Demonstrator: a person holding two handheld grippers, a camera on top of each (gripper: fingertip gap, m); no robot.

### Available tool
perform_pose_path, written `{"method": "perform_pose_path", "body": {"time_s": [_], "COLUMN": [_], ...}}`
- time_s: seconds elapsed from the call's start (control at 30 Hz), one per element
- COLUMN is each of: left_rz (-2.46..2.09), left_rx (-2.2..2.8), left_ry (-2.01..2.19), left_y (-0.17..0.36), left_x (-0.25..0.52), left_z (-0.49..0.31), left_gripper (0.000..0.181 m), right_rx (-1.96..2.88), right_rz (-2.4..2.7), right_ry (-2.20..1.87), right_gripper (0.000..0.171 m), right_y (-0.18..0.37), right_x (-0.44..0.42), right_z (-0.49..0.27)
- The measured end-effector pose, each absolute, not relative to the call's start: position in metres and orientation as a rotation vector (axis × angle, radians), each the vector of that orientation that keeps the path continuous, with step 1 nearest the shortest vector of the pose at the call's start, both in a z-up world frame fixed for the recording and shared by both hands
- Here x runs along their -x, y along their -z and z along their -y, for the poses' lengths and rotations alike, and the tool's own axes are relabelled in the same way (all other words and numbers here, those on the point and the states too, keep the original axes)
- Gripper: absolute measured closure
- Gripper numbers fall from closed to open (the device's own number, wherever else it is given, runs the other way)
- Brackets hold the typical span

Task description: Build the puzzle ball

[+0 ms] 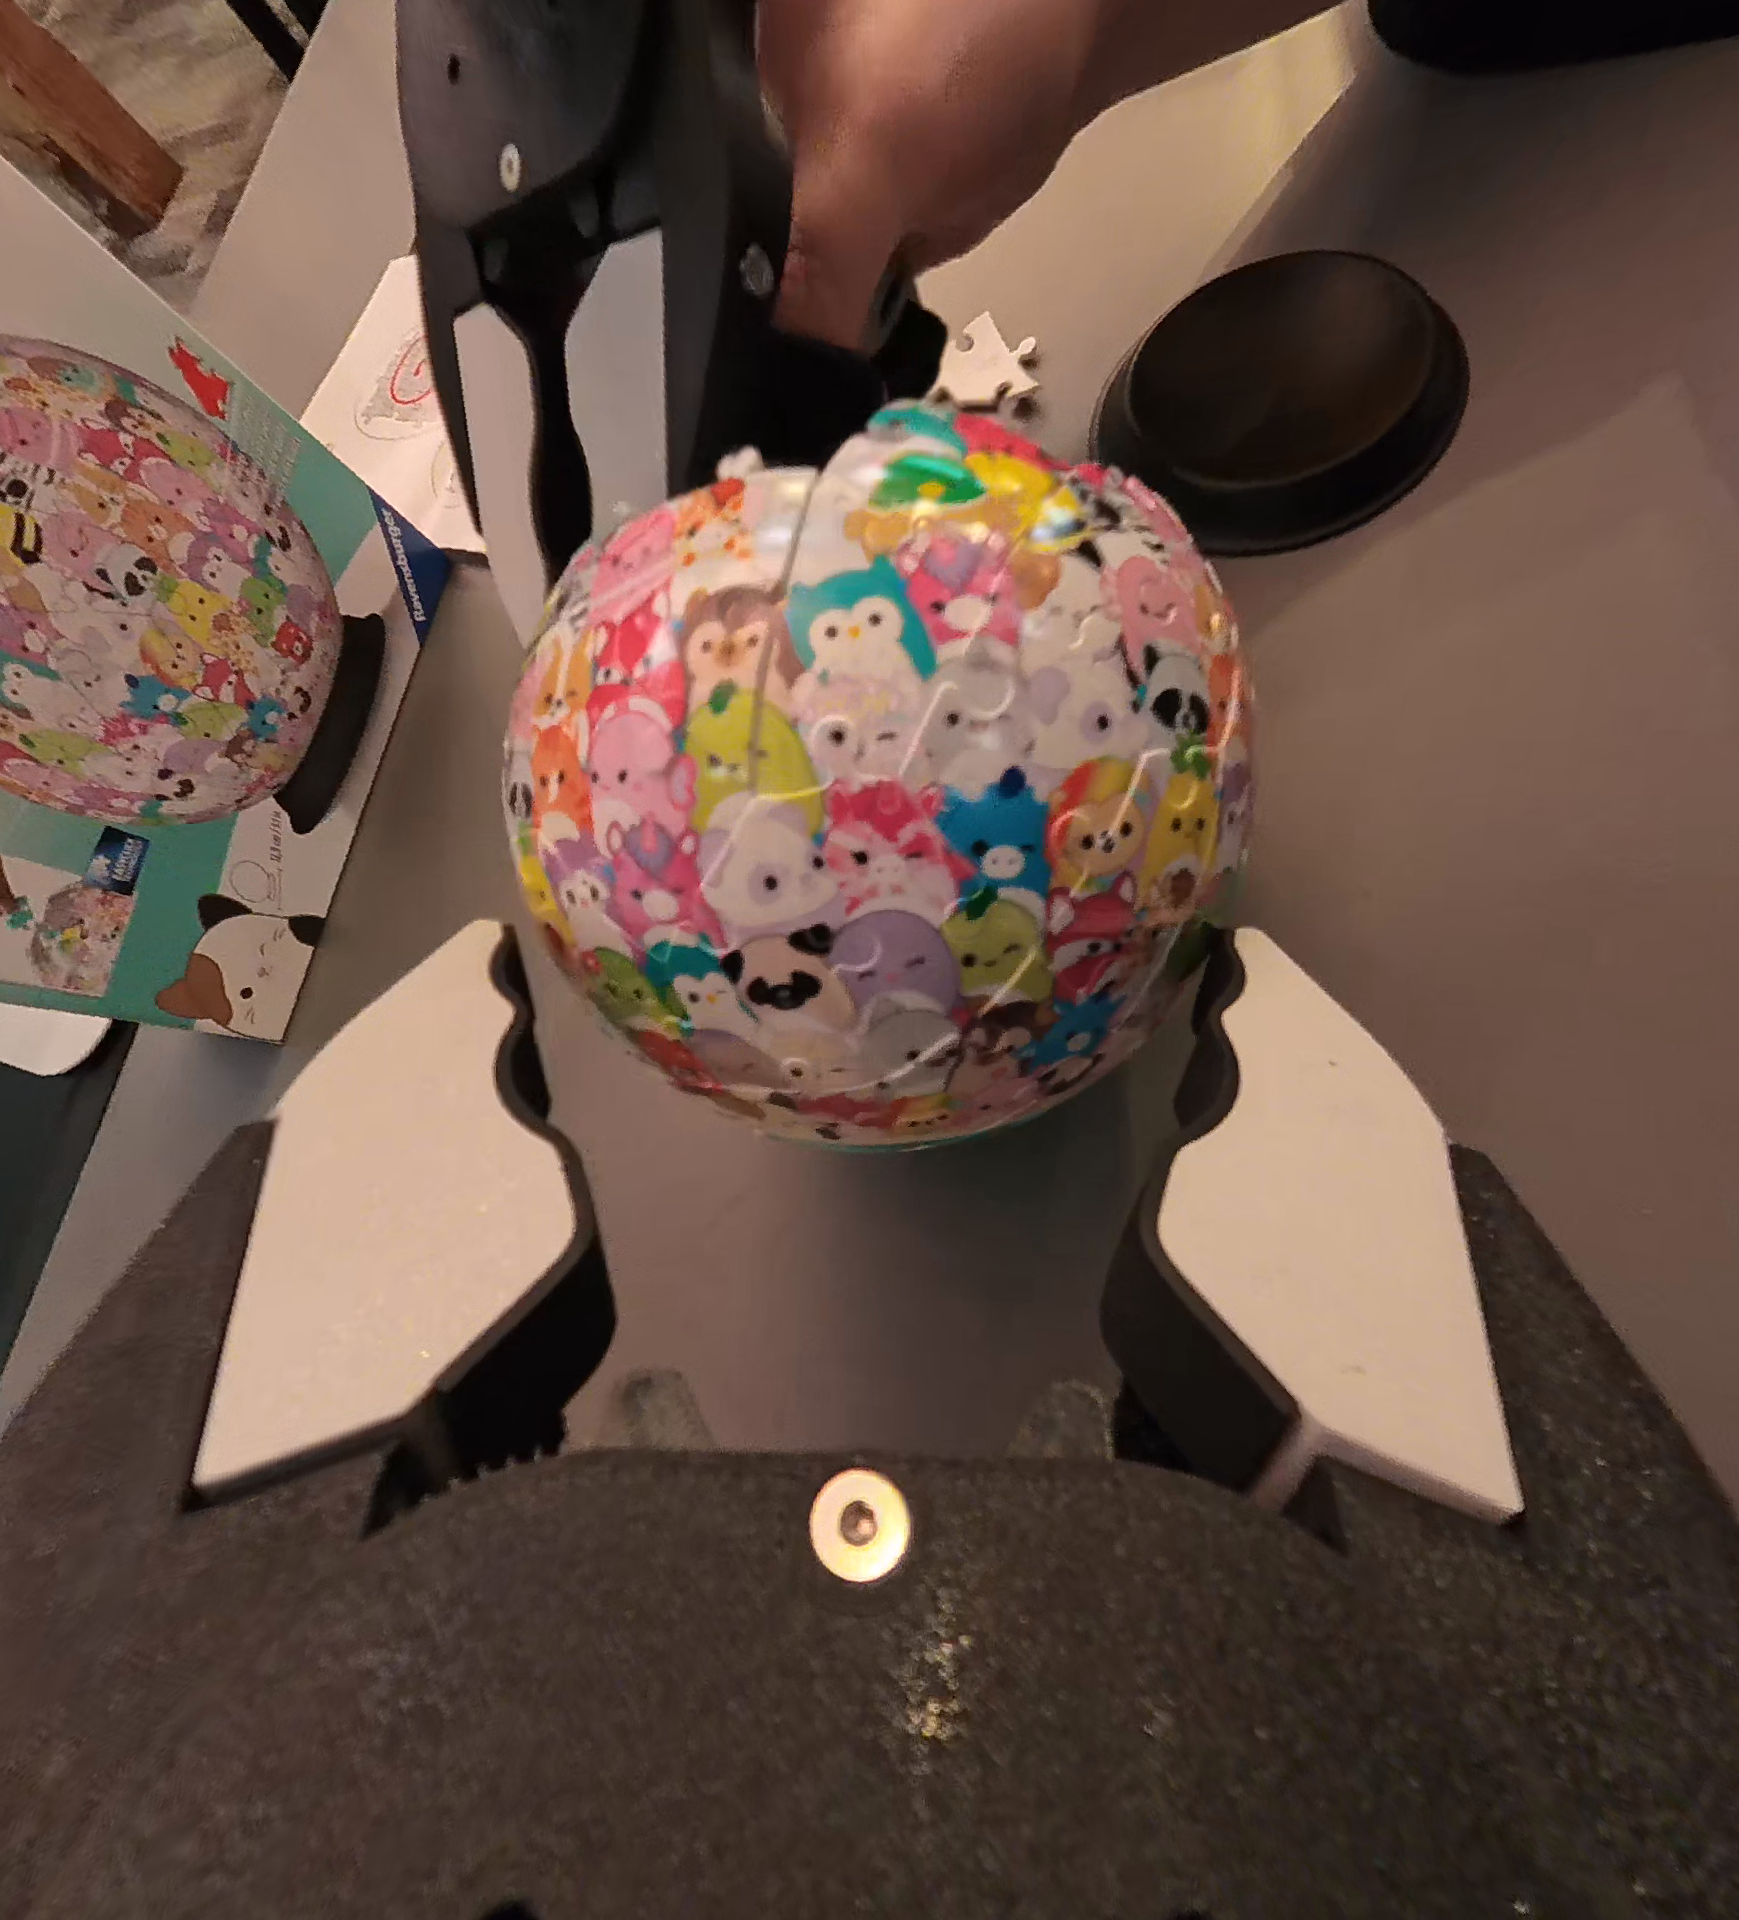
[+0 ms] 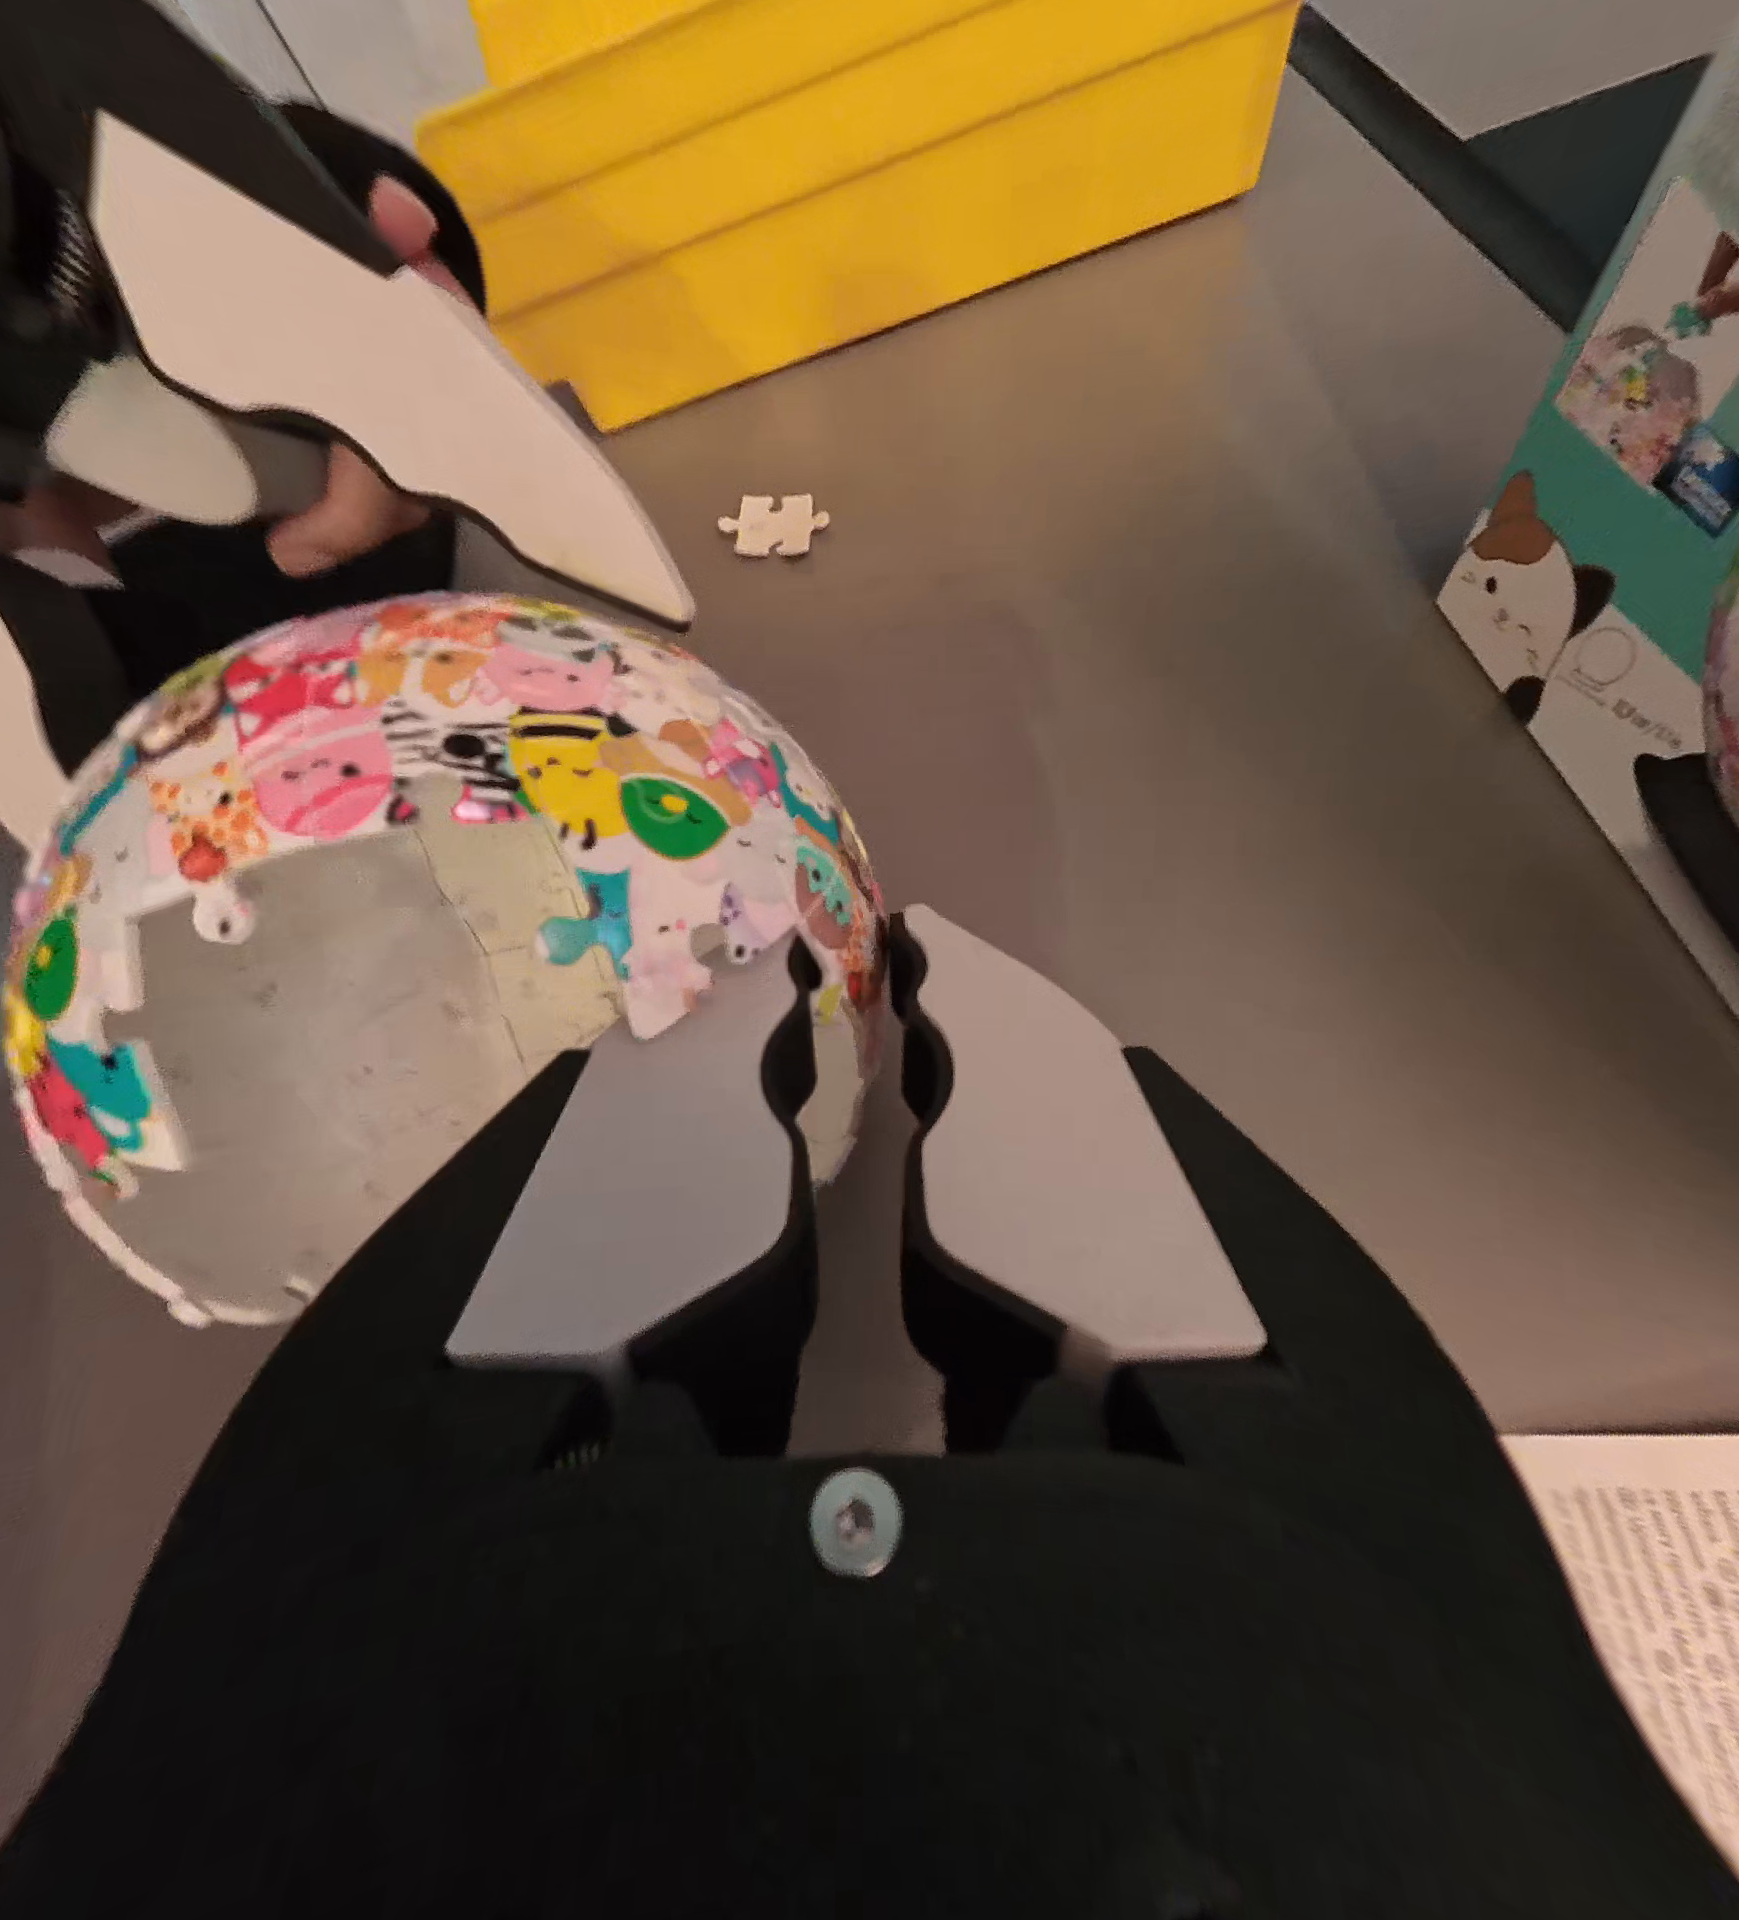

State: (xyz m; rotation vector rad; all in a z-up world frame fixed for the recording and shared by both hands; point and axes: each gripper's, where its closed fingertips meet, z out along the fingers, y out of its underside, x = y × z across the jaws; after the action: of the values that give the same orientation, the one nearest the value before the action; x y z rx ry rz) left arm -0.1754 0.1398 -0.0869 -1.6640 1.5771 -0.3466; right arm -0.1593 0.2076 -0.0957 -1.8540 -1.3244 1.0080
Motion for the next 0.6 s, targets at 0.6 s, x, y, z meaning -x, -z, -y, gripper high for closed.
{"method": "perform_pose_path", "body": {"time_s": [0.6], "left_rz": [-1.504], "left_rx": [1.607], "left_ry": [0.369], "left_y": [0.122], "left_x": [0.152], "left_z": [-0.155], "left_gripper": [0.042], "right_rx": [1.842], "right_rz": [1.305], "right_ry": [-1.043], "right_gripper": [0.163], "right_y": [0.101], "right_x": [0.147], "right_z": [-0.211]}}
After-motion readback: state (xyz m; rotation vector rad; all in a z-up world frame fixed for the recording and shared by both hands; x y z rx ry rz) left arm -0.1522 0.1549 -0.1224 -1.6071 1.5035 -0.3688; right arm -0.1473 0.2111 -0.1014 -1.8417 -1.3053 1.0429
